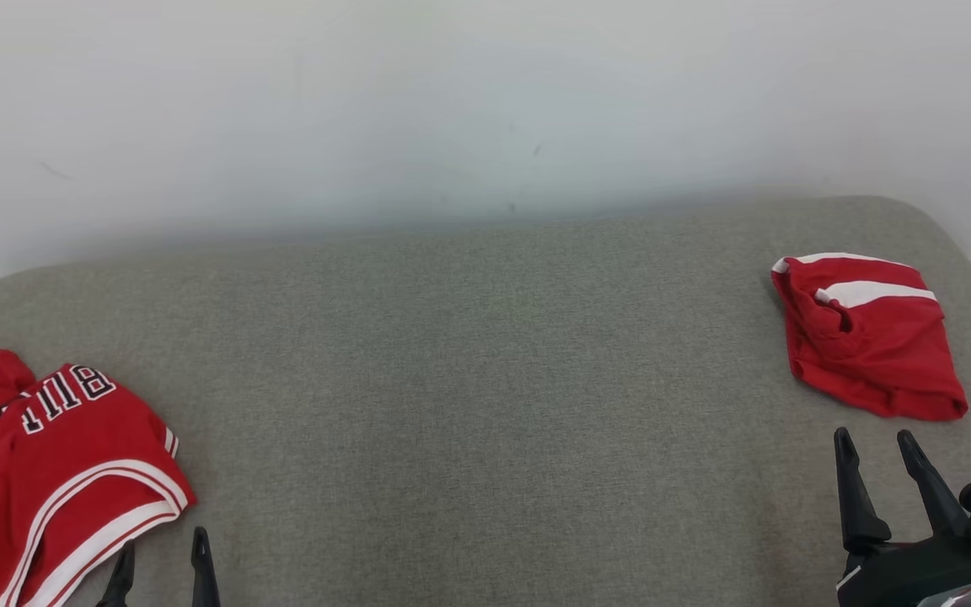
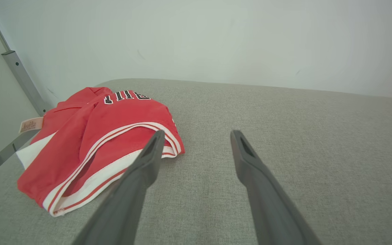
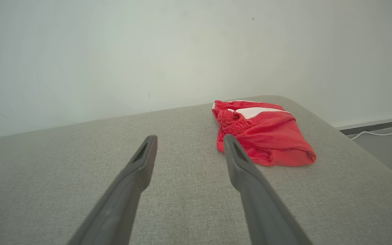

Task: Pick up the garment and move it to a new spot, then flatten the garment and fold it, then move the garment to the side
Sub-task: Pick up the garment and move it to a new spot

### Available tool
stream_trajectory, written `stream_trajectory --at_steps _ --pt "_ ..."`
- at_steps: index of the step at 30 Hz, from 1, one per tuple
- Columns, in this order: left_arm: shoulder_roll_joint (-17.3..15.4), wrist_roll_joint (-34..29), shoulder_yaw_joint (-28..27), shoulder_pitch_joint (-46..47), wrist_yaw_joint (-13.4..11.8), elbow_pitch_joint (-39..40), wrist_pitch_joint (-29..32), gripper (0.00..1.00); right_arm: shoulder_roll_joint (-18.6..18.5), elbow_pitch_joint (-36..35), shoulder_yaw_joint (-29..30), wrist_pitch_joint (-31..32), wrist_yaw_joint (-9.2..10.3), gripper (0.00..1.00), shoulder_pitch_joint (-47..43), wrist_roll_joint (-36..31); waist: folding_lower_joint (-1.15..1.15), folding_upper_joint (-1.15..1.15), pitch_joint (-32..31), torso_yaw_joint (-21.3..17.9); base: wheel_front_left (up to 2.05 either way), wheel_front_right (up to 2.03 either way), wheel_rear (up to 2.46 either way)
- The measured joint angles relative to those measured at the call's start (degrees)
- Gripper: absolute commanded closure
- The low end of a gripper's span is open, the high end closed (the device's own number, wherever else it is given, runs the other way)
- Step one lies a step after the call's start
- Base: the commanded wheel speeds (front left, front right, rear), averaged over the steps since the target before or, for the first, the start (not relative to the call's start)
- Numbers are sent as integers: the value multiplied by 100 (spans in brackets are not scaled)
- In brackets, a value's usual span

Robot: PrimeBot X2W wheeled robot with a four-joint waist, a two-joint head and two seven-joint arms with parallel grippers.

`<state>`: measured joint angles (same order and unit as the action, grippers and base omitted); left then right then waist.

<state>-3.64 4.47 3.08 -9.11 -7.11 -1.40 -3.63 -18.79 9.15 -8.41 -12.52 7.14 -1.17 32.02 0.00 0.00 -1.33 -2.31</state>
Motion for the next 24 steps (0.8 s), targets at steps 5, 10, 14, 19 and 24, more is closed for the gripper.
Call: stream_trajectory --at_steps 5,10,14,19,24 --pt "-3 -25 15 10 1 0 9 0 1 -1 60 29 0 0 -80 -12 0 0 10 176 0 0 0" --pt "-13 -26 12 10 1 0 16 0 14 -15 70 42 0 0 -86 -12 0 0 9 380 0 0 0" --pt "-27 -26 2 12 1 -1 64 0 27 -35 60 44 0 0 -89 -14 0 0 10 524 0 0 0" --pt "-58 -26 -10 13 7 -1 67 0 35 -54 45 68 0 0 -92 -37 0 0 16 796 0 0 0" --pt "-73 -26 -18 19 7 -4 109 0 36 -57 30 93 0 0 -94 -38 0 0 16 1109 0 0 0"
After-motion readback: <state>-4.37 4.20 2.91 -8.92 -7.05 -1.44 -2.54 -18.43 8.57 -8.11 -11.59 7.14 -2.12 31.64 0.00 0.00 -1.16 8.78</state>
